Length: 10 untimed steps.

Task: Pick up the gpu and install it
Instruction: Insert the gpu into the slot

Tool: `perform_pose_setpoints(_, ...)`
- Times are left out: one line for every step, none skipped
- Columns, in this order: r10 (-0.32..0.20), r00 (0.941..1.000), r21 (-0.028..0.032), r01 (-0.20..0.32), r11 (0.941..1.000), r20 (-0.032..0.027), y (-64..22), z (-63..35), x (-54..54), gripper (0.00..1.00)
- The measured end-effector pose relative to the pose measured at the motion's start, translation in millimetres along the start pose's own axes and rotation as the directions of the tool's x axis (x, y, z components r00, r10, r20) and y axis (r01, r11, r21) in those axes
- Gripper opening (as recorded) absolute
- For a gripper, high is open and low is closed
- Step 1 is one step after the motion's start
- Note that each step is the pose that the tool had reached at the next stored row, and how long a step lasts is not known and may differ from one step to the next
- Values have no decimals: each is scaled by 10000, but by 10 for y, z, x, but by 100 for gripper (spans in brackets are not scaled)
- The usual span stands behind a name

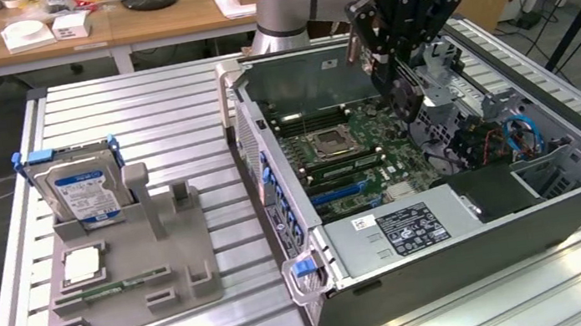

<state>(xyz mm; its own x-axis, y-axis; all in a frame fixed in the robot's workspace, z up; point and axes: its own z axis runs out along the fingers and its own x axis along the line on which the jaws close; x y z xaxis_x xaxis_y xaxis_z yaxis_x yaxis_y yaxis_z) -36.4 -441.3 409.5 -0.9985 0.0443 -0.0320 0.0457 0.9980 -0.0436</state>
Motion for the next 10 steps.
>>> perform_pose_setpoints(-31,10000,-1,31,10000,1,0,0,0,26)
perform_pose_setpoints(-65,10000,-1,65,10000,3,0,0,0,26)
perform_pose_setpoints(-101,9999,-3,101,9999,4,0,0,0,26)
perform_pose_setpoints(-143,9999,-4,143,9999,6,0,0,0,26)
perform_pose_setpoints(-197,9998,-6,197,9998,8,0,0,0,26)
perform_pose_setpoints(-263,9997,-8,263,9997,12,0,0,0,26)
perform_pose_setpoints(-334,9994,-10,334,9994,14,0,0,0,26)
perform_pose_setpoints(-411,9992,-12,411,9992,18,0,0,0,26)
perform_pose_setpoints(-491,9988,-15,491,9988,21,0,0,0,26)
perform_pose_setpoints(-573,9984,-18,573,9984,25,0,0,0,26)
